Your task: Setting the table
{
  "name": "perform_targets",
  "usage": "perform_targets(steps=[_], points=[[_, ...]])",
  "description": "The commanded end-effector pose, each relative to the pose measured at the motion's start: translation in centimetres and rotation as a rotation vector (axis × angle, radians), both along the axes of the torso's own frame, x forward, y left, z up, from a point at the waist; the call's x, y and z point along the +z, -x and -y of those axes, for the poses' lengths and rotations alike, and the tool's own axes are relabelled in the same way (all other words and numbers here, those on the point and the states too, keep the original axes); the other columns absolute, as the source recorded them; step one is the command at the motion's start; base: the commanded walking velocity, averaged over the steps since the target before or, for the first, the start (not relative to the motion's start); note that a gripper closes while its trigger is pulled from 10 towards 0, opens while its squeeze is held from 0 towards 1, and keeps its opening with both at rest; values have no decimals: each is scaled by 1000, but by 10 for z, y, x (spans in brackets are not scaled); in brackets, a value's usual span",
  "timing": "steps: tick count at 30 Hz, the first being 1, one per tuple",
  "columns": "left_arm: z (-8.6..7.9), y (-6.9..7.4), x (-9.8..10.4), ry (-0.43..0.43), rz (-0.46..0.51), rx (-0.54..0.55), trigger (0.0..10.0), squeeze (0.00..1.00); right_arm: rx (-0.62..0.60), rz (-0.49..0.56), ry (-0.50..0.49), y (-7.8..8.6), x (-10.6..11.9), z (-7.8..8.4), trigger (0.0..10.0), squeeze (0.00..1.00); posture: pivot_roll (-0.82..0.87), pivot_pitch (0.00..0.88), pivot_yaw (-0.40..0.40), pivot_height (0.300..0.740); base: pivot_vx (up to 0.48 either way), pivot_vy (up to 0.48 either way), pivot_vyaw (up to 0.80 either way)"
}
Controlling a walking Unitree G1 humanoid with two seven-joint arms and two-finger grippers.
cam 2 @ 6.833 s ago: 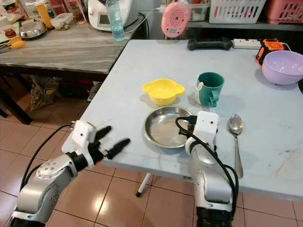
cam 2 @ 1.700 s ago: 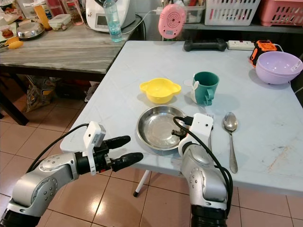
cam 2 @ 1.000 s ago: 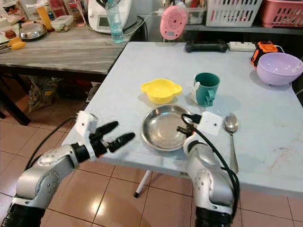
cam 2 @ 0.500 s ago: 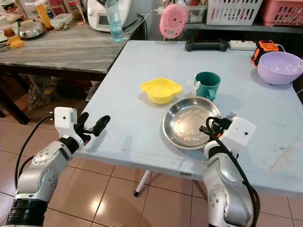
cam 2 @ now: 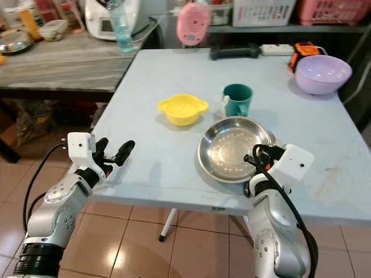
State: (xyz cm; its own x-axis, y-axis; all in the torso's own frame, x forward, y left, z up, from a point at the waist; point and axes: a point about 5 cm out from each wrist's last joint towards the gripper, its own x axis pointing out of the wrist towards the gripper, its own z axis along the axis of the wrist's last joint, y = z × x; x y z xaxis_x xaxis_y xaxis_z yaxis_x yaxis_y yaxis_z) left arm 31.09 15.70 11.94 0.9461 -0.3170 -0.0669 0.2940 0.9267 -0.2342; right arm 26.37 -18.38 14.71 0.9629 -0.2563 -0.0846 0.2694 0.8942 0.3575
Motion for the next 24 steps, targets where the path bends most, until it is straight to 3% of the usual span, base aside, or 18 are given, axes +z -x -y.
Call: perform_targets(steps=[1, 9, 24], points=[[-5, -1, 0, -14, 0, 18, 10000, 0, 18, 36, -47, 0, 4, -12, 10000, 0, -132, 51, 83, 740, 0, 0, 0], [-4, -4, 1, -17, 8, 17, 10000, 0, 25, 52, -43, -1, 6, -14, 10000, 0, -135, 49, 86, 740, 0, 0, 0], [-3, -5, 0, -26, 9, -4, 10000, 0, 29, 76, -40, -4, 10, -14, 10000, 0, -129, 43, 84, 740, 0, 267, 0]])
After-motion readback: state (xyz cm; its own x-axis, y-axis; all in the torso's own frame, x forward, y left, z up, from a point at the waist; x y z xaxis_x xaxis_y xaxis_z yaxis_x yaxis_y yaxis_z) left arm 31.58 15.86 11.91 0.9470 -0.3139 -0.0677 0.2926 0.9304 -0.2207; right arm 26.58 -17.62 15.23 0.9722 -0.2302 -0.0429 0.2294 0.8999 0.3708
